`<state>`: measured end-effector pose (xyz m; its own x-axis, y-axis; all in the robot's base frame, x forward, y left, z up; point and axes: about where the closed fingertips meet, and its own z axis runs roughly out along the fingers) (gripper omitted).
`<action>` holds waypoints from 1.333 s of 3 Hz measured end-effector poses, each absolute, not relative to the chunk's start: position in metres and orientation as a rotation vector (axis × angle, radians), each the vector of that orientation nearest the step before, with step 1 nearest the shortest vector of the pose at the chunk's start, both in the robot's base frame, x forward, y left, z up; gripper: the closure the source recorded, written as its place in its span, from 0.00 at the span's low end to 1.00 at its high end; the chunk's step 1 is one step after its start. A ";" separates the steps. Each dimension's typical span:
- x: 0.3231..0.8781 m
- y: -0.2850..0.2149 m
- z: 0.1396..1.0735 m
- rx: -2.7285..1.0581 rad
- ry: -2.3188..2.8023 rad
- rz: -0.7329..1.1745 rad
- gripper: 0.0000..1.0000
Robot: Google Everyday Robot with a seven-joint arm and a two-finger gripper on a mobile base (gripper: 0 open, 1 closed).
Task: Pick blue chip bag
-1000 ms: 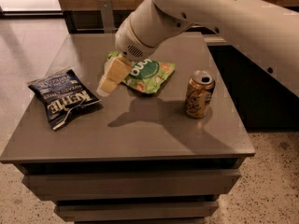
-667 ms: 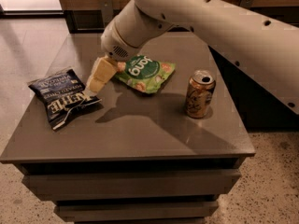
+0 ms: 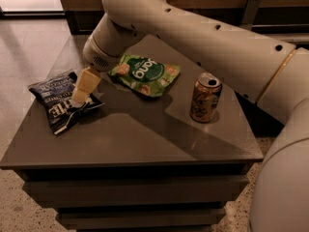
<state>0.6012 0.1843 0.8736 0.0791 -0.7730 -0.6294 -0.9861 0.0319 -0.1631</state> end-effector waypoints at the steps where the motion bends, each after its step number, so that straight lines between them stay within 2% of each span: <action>1: 0.597 0.202 0.858 -1.797 1.778 0.485 0.00; 2: 0.587 0.219 0.842 -1.810 1.808 0.516 0.00; 3: 0.578 0.234 0.827 -1.824 1.827 0.556 0.18; 4: 0.573 0.242 0.818 -1.827 1.842 0.575 0.41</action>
Offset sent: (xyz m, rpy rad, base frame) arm -0.0244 0.0533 -0.0485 -0.0457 0.1144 -0.0056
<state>0.5730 0.2415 0.8182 0.0059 -0.7978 -0.6028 -0.9991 0.0208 -0.0372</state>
